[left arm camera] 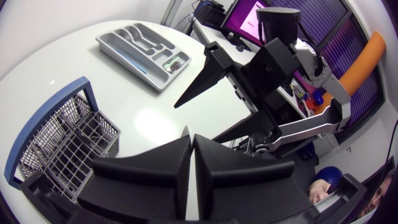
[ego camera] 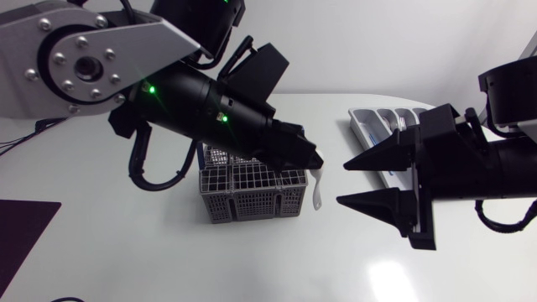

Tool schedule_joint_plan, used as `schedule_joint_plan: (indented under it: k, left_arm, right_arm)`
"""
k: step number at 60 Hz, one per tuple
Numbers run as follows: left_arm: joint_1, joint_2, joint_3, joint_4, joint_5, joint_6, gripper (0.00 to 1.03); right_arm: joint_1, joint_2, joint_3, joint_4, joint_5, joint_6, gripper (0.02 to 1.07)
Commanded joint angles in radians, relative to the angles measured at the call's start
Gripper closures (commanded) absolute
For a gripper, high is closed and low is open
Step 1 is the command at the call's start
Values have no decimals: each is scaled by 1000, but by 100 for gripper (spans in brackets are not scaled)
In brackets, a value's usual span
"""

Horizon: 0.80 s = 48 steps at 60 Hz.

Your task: Unload the cutlery basket into the drawer organizer.

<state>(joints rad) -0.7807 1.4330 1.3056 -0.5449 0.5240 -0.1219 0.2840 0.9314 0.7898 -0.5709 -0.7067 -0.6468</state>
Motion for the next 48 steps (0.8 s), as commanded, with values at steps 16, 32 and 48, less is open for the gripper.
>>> schedule_joint_plan:
  k: [16, 32, 48]
  left_arm:
    - [-15, -37, -34, -15, 36, 33, 99]
    - [-26, -42, -42, -26, 51, 36, 99]
    - [-11, -49, -49, -30, 57, 41, 99]
  right_arm:
    - [115, 47, 37, -27, -53, 38, 66]
    - [144, 73, 40, -1, -51, 59, 84]
    - [106, 38, 51, 0, -47, 75, 71]
